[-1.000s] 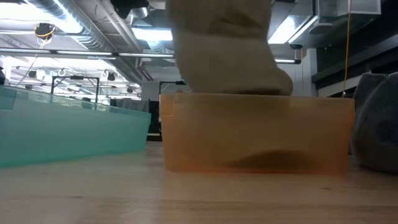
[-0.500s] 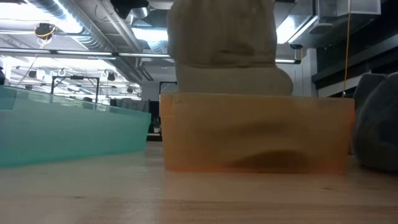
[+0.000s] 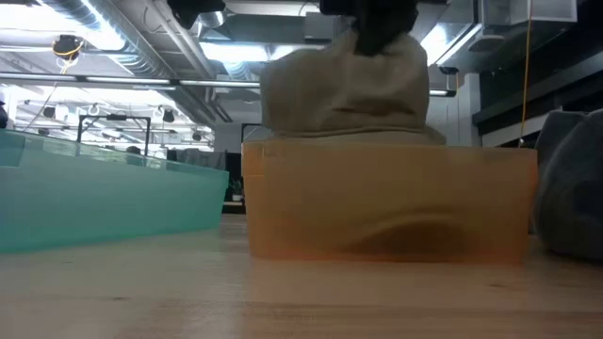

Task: Pick & Place hat
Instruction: Put the brown cap into the orange bin

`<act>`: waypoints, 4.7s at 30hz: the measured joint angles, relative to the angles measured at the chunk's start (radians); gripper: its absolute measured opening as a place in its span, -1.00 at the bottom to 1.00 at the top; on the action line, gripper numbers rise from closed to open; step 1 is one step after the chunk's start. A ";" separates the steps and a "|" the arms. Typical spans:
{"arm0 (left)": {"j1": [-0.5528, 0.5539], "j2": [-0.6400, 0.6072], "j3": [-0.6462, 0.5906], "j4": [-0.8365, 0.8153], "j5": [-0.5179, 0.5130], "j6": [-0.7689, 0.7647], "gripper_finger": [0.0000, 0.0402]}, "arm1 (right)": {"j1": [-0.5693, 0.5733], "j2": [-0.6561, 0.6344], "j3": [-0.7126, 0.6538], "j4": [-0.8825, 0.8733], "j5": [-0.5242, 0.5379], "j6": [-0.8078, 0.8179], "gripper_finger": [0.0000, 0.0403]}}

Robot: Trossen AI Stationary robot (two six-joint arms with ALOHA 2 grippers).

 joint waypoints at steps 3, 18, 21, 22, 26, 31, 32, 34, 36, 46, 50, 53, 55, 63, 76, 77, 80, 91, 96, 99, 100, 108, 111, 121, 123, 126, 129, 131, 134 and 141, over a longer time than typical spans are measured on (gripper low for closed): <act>0.000 0.000 0.000 0.000 0.000 -0.012 -0.19 | -0.025 0.000 0.000 -0.014 0.008 -0.018 -0.92; 0.000 0.000 0.000 -0.003 -0.001 0.000 -0.19 | -0.070 -0.004 0.000 0.000 -0.017 0.077 -0.92; 0.000 0.000 0.000 -0.010 -0.001 0.003 -0.18 | -0.060 -0.005 0.000 0.017 -0.028 0.124 -0.92; 0.000 0.000 0.000 -0.013 -0.001 0.003 -0.18 | -0.055 -0.005 0.000 0.017 -0.032 0.140 -0.92; 0.000 0.000 0.000 -0.034 -0.001 -0.003 -0.19 | -0.029 -0.005 0.000 0.020 -0.048 0.194 -0.92; 0.000 0.000 -0.001 -0.065 -0.002 -0.003 -0.21 | 0.000 -0.005 0.000 0.024 -0.048 0.226 -0.92; 0.000 0.000 -0.001 -0.066 -0.002 -0.003 -0.20 | 0.001 -0.005 0.000 0.024 -0.046 0.225 -0.92; 0.000 0.000 -0.001 -0.066 -0.002 -0.003 -0.19 | 0.001 -0.005 0.000 0.024 -0.027 0.224 -0.92; 0.000 0.000 -0.001 -0.066 -0.002 -0.004 -0.19 | 0.000 -0.005 0.000 0.023 -0.015 0.219 -0.92; 0.000 0.000 -0.001 -0.065 -0.002 -0.005 -0.21 | -0.029 0.017 0.000 -0.049 0.004 0.157 -0.92; 0.000 0.000 -0.001 -0.065 -0.002 -0.005 -0.19 | -0.037 0.032 0.000 -0.046 0.008 0.124 -0.92; 0.000 0.000 -0.001 -0.066 -0.002 -0.005 -0.18 | -0.038 0.048 0.000 -0.035 0.013 0.108 -0.92; 0.000 0.000 -0.001 -0.065 -0.002 -0.005 -0.19 | -0.040 0.054 0.000 -0.046 0.051 0.089 -0.92; 0.000 0.000 -0.001 -0.066 -0.003 -0.005 -0.21 | -0.040 0.076 0.000 -0.069 0.146 0.034 -0.78; 0.000 0.000 -0.001 -0.066 -0.003 -0.005 -0.21 | -0.043 0.076 0.000 -0.117 0.248 0.013 0.02; 0.000 0.000 -0.001 -0.066 -0.003 -0.005 -0.21 | -0.043 0.076 0.000 -0.114 0.251 -0.003 0.06; 0.000 0.000 -0.001 -0.066 -0.003 -0.005 -0.20 | -0.043 0.076 0.000 -0.112 0.274 -0.031 0.13; 0.000 0.000 -0.001 -0.066 -0.003 -0.014 -0.22 | -0.043 0.059 0.059 -0.156 0.280 -0.124 0.15; 0.000 0.001 -0.001 -0.066 -0.020 -0.014 -0.22 | -0.043 0.059 0.104 -0.221 0.337 -0.154 0.15; 0.000 0.001 -0.001 -0.066 -0.051 -0.014 -0.22 | -0.044 0.059 0.120 -0.243 0.382 -0.173 0.15; 0.000 0.001 -0.001 -0.066 -0.061 -0.014 -0.22 | -0.044 0.058 0.122 -0.246 0.394 -0.176 0.15; 0.000 0.001 -0.001 -0.066 -0.068 -0.014 -0.20 | -0.044 0.058 0.125 -0.244 0.347 -0.166 0.15; 0.000 0.001 -0.001 -0.066 -0.068 -0.014 -0.21 | -0.044 0.058 0.118 -0.234 0.323 -0.149 0.15; 0.000 0.001 -0.001 -0.066 -0.070 -0.015 -0.22 | -0.048 0.057 -0.072 -0.098 0.327 -0.149 0.15; 0.000 0.001 -0.001 -0.066 -0.071 -0.015 -0.22 | -0.049 0.057 -0.103 -0.059 0.327 -0.149 0.15; 0.000 0.001 -0.001 -0.066 -0.072 -0.015 -0.23 | -0.049 0.058 -0.136 -0.019 0.327 -0.149 0.15; 0.000 0.001 -0.001 -0.066 -0.075 -0.015 -0.24 | -0.049 0.058 -0.134 -0.010 0.328 -0.149 0.15; 0.000 0.001 -0.001 -0.066 -0.077 -0.015 -0.24 | -0.049 0.059 -0.113 -0.029 0.336 -0.150 0.15; 0.000 0.001 -0.001 -0.066 -0.078 -0.014 -0.24 | -0.049 0.058 -0.056 -0.064 0.369 -0.169 0.15; 0.000 0.001 -0.001 -0.066 -0.078 -0.014 -0.24 | -0.048 0.057 0.049 -0.146 0.446 -0.199 0.15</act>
